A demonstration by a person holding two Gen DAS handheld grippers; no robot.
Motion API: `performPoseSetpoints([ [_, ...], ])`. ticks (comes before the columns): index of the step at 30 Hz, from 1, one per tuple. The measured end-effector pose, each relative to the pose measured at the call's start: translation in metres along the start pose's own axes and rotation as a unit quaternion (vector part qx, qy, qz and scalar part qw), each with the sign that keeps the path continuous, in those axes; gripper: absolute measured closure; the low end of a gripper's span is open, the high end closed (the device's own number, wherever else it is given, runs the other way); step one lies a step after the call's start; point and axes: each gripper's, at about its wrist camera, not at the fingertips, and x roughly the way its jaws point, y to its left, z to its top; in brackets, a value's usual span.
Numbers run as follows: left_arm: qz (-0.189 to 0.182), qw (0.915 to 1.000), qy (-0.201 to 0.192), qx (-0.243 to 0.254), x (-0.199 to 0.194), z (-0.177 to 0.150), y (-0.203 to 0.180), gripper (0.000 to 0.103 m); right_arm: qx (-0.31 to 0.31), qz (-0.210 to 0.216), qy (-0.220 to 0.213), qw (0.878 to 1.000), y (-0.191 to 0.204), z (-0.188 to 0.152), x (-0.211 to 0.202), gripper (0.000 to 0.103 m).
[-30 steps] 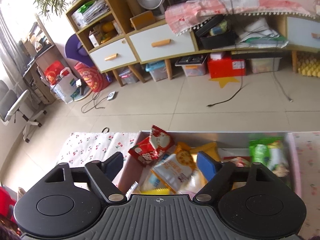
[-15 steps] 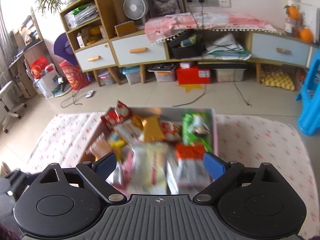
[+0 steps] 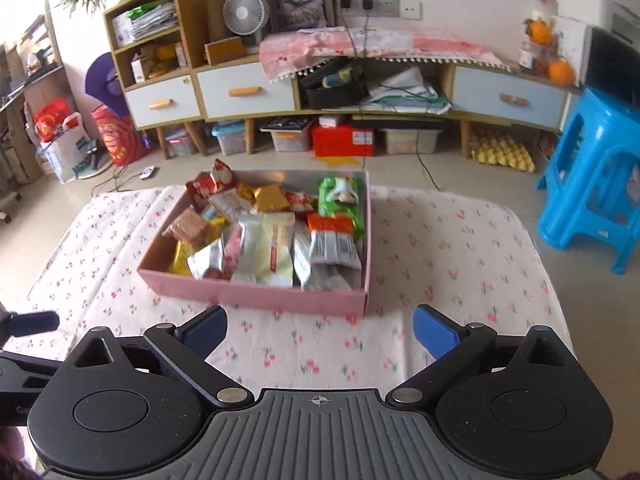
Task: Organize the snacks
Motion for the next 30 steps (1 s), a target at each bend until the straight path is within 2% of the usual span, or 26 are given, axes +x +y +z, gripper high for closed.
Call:
performPoseSetpoints([
  [8, 0.064, 0.9975, 0.004, 0.028, -0.015, -0.017, -0.019, 0.000, -0.023, -0.021, 0.034, 0.999, 0.014, -0.020, -0.008, 0.002],
  [12, 0.045, 0.9987, 0.022, 0.011, -0.016, -0.023, -0.022, 0.000, -0.016, -0.022, 0.041, 0.999, 0.016, -0.027, -0.012, 0.002],
  [18, 0.047, 0.9986, 0.020, -0.014, -0.020, -0.023, -0.018, 0.000, -0.033, -0.046, 0.029, 0.998, 0.021, -0.028, -0.011, 0.001],
  [24, 0.055, 0.9980, 0.020, -0.025, -0.020, -0.023, -0.017, 0.000, -0.018, -0.032, 0.036, 0.999, 0.019, -0.027, -0.010, 0.001],
  [30, 0.055, 0.9980, 0.016, -0.026, -0.022, -0.023, -0.018, 0.000, -0.022, -0.042, 0.028, 0.998, 0.017, -0.026, -0.014, 0.001],
])
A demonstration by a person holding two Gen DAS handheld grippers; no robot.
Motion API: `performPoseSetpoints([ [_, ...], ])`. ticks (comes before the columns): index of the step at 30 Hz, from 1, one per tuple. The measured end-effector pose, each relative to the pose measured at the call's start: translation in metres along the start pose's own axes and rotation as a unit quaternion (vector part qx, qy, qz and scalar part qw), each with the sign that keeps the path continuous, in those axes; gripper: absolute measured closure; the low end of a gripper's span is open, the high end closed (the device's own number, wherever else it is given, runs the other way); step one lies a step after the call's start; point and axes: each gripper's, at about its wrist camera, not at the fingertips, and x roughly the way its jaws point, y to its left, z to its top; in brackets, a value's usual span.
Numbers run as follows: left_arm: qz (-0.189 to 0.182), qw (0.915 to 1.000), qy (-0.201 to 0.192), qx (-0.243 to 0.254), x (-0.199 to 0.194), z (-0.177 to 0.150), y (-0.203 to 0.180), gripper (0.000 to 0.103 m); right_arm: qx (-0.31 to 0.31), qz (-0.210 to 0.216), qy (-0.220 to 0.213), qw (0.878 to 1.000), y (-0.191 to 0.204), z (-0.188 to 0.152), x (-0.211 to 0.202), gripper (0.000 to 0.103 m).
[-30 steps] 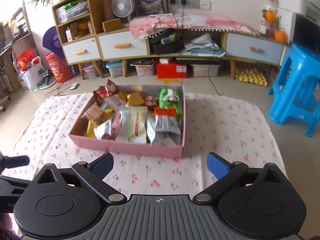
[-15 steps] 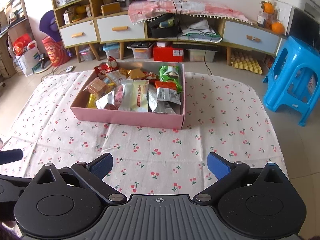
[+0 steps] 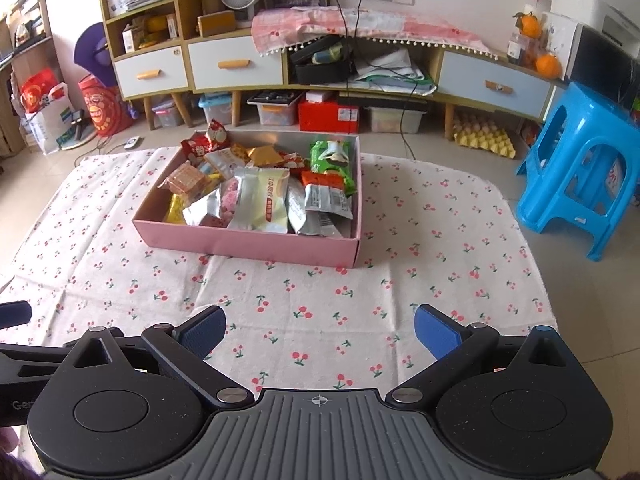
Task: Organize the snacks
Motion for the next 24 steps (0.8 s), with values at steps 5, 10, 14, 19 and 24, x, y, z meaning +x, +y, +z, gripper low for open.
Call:
performPoseSetpoints([
  [5, 0.000, 1.0000, 0.000, -0.003, 0.000, 0.000, 0.000, 0.000, 0.001, -0.003, 0.000, 1.000, -0.004, 0.001, 0.000, 0.001],
  [10, 0.003, 1.0000, 0.001, -0.009, 0.000, 0.001, 0.003, 0.000, 0.002, -0.003, 0.000, 1.000, -0.004, 0.001, 0.000, 0.001],
  [14, 0.006, 0.9999, 0.000, -0.013, 0.000, 0.002, 0.005, 0.000, -0.002, -0.003, 0.002, 1.000, -0.004, -0.001, 0.001, 0.001],
  [19, 0.009, 0.9998, 0.000, -0.018, 0.000, 0.003, 0.007, 0.000, -0.008, -0.002, 0.004, 1.000, -0.002, -0.001, 0.002, 0.001],
  [24, 0.012, 0.9996, 0.000, -0.025, 0.001, 0.005, 0.010, 0.000, -0.010, -0.001, 0.006, 1.000, 0.000, -0.001, 0.002, 0.001],
])
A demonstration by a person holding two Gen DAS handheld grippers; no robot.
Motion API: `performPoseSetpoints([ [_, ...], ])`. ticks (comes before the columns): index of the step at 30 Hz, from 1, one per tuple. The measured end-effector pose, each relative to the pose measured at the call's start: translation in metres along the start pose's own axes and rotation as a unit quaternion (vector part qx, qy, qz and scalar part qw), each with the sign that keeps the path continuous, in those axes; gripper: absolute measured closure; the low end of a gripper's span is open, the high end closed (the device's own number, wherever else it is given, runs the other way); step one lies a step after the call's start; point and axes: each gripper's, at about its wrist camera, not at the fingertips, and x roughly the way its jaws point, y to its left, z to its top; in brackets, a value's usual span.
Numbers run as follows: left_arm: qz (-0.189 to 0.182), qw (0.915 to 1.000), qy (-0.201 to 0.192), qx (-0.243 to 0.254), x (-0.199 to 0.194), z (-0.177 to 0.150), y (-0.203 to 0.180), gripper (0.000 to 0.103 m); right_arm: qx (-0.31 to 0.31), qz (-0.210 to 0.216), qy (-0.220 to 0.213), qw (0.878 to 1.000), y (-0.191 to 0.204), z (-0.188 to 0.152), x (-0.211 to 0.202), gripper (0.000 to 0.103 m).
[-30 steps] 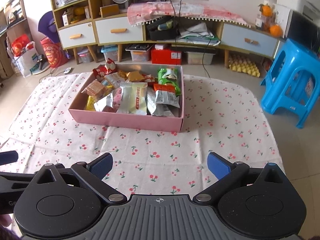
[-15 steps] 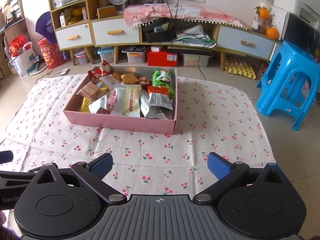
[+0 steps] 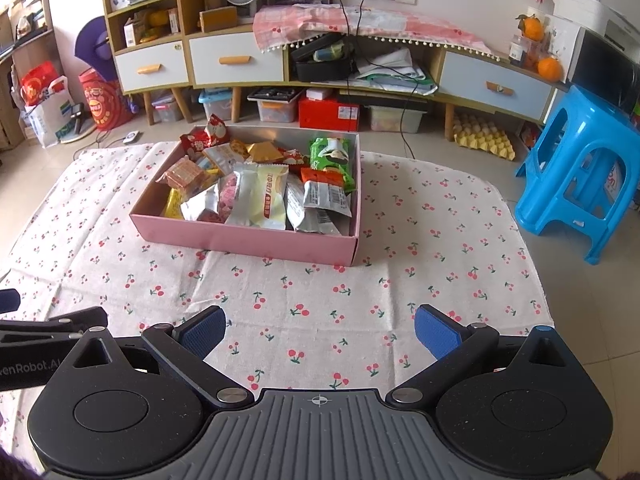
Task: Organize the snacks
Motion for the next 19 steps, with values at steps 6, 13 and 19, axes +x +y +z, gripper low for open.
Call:
performPoseSetpoints([
  [6, 0.003, 1.0000, 0.002, -0.005, 0.0022, 0.0015, 0.0007, 0.000, -0.005, 0.003, 0.000, 1.000, 0.0031, -0.0013, -0.0011, 0.001],
  [13, 0.002, 1.0000, 0.002, -0.001, 0.0015, 0.0011, -0.0019, 0.001, -0.005, 0.004, -0.001, 1.000, 0.0039, -0.0022, -0.0025, 0.001],
  [19, -0.004, 1.0000, 0.003, 0.000, 0.0007, 0.0021, -0.0023, 0.001, -0.001, 0.007, 0.000, 1.000, 0.0041, -0.0009, -0.0044, 0.001],
])
